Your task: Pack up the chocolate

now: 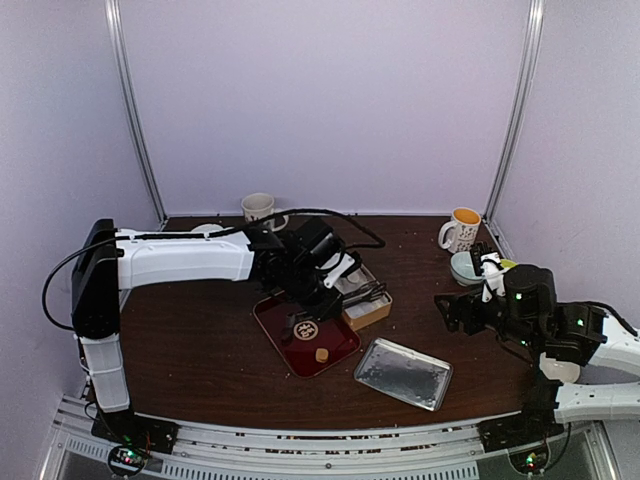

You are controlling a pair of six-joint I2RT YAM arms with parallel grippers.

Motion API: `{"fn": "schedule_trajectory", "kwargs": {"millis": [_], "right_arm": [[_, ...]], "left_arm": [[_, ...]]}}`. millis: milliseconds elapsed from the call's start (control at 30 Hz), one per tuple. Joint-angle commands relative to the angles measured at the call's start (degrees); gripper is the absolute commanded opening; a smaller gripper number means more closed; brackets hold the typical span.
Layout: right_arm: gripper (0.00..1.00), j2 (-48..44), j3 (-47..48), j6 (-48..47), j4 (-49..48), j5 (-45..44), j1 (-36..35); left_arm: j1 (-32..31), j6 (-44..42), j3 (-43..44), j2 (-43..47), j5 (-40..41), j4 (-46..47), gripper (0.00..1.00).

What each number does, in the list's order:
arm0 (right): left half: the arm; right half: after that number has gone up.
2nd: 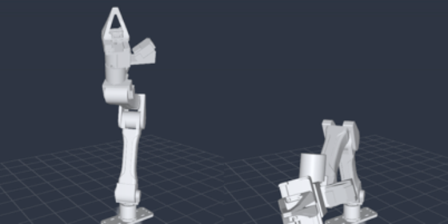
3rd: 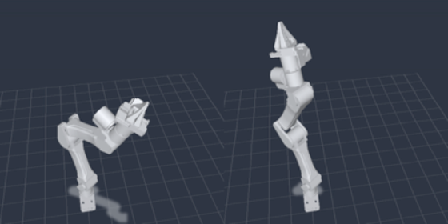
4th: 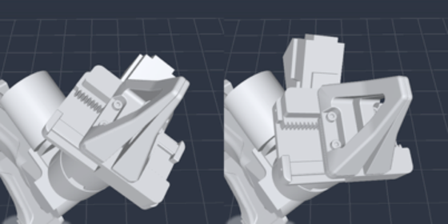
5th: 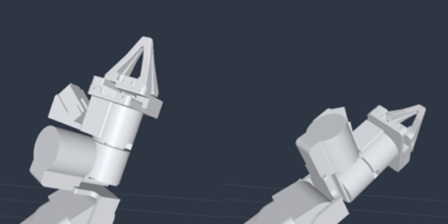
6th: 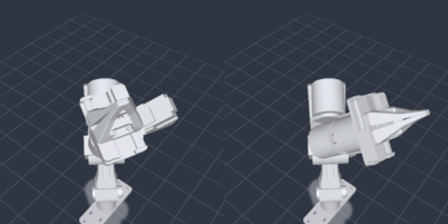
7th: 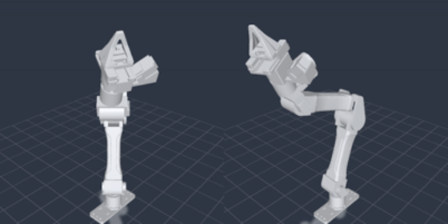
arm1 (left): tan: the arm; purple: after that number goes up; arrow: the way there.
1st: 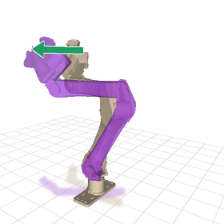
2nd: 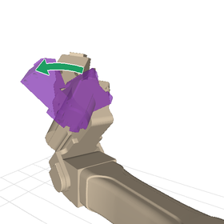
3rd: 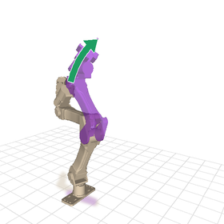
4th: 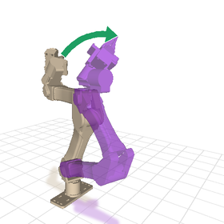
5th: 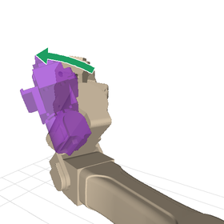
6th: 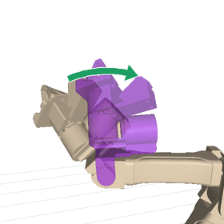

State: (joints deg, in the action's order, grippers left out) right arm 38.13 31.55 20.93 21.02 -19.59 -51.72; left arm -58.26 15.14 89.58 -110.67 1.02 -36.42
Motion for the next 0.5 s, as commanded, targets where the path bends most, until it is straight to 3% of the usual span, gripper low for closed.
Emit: {"fn": "schedule_trajectory", "kwargs": {"millis": [0,167,467], "right_arm": [[0.9,-0.7,0.3,-0.2,0.2,-1.2,0.2],[0.9,-0.6,0.1,-0.2,0.0,-1.3,0.2],[0.9,-0.8,-0.4,-0.2,-1.3,-0.6,0.3]], "left_arm": [[0.3,0.0,-1.3,2.5,-0.3,1.4,0.35],[0.2,0.3,-4.8,8.3,-1.4,-1.2,0.4],[-2.3,5.3,-15.1,20.7,0.0,-7.0,0.4]]}}
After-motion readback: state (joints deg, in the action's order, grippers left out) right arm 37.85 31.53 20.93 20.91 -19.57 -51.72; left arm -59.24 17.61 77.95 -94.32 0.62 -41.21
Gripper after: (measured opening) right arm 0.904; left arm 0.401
